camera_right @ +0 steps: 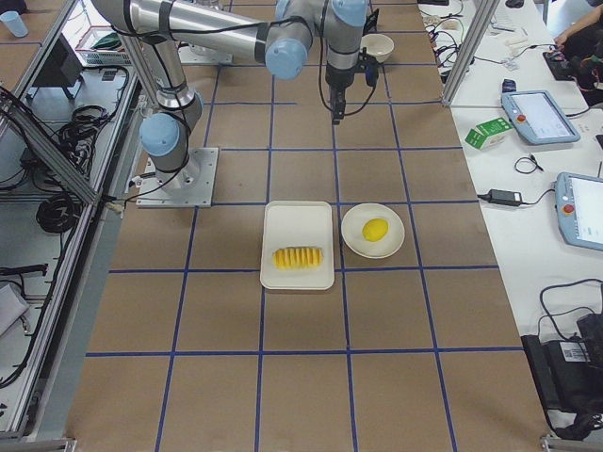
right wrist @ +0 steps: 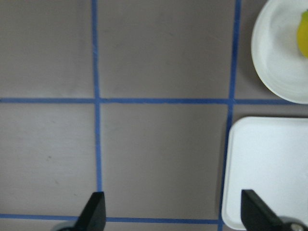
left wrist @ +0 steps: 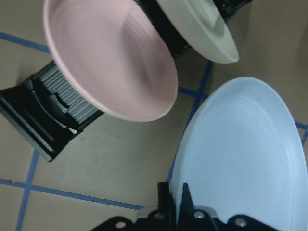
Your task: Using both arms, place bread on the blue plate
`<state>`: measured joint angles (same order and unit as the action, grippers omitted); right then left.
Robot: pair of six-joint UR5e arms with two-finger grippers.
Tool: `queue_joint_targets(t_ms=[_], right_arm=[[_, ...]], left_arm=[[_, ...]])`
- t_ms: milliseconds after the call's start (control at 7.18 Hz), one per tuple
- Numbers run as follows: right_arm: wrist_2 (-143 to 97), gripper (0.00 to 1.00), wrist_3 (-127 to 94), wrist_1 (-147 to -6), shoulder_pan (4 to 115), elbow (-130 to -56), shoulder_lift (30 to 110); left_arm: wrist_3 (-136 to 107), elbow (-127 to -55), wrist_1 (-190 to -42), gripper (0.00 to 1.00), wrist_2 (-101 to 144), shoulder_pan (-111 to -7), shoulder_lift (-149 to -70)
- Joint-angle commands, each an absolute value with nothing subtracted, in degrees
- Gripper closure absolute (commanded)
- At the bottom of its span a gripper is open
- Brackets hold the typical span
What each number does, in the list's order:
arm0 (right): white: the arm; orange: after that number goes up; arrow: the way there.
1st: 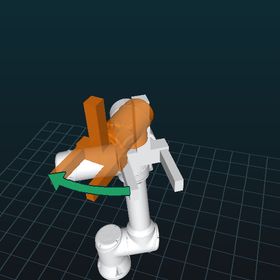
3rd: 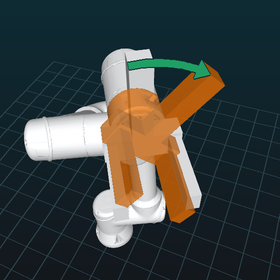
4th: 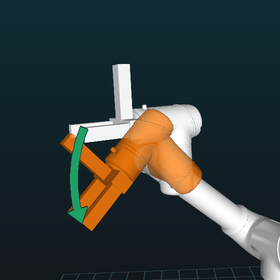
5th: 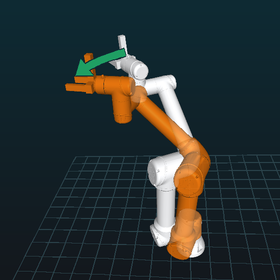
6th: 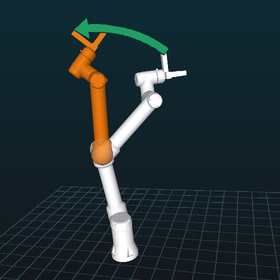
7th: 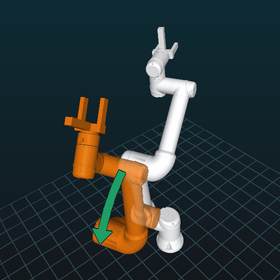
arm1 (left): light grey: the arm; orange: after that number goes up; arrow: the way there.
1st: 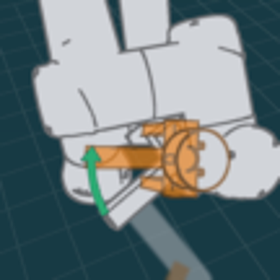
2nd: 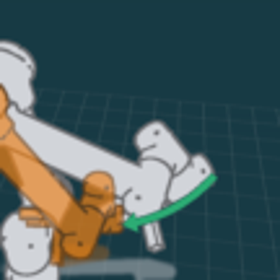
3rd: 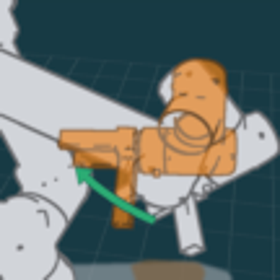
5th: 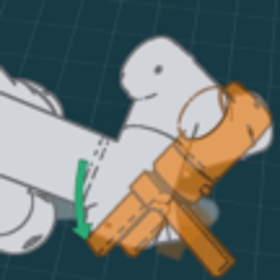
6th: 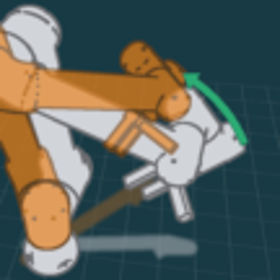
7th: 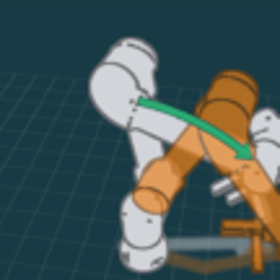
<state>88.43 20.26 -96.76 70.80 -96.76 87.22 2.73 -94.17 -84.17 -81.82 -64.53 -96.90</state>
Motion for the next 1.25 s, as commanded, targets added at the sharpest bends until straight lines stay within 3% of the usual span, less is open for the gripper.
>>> queue_joint_targets(t_ms=[0,418,1115], right_arm=[[88.6,0.00,35.6,-104.6,55.4,-104.1,86.7],[93.7,0.00,49.9,-117.0,42.8,-106.0,76.6],[94.0,0.00,52.3,-123.1,42.1,-106.1,67.3]], left_arm=[[-12.6,-97.9,-72.5,1.00,-80.9,-75.0,-98.5],[-28.0,-105.3,-53.2,1.00,-80.7,-85.7,-102.6],[-36.9,-105.4,-40.3,1.00,-79.5,-96.5,-111.0]])
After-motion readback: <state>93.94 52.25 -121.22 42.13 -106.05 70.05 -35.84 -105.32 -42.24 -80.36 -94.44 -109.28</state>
